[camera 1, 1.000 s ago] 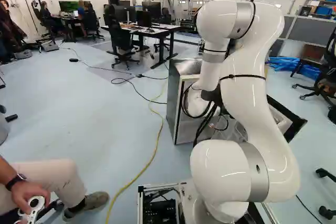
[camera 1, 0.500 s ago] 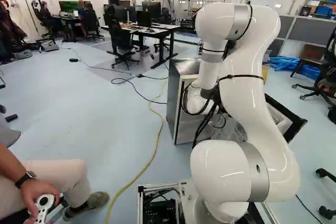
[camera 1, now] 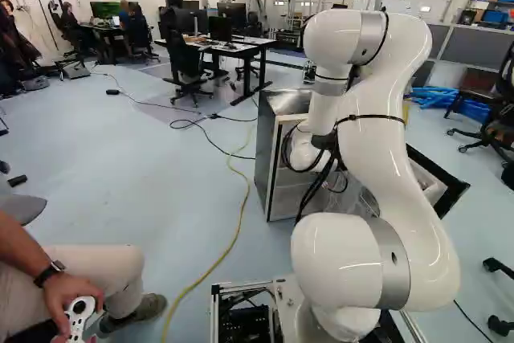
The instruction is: Grab a drink from the fridge
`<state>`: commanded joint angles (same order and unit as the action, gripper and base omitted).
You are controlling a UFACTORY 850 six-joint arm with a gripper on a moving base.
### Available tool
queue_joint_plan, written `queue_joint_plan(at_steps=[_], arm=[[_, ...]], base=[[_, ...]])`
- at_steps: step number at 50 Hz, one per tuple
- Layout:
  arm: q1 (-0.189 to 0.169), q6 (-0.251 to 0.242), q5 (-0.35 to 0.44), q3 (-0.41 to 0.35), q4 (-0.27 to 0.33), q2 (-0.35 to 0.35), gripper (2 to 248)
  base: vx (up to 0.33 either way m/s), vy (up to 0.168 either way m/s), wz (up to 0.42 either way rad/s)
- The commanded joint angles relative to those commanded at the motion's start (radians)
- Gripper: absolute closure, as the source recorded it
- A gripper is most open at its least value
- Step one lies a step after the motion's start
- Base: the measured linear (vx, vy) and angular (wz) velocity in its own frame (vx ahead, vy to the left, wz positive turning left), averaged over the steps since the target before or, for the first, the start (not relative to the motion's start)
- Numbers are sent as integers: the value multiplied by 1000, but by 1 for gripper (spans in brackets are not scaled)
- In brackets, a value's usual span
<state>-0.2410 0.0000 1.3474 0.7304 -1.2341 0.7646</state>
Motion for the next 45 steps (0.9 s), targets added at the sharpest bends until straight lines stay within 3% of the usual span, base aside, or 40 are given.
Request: queue_joint_plan(at_steps=[21,45], arm=[[-45,0,0,45,0,20,3],[-50,0,0,48,2,22,3]], base=[[0,0,0],[0,0,0]])
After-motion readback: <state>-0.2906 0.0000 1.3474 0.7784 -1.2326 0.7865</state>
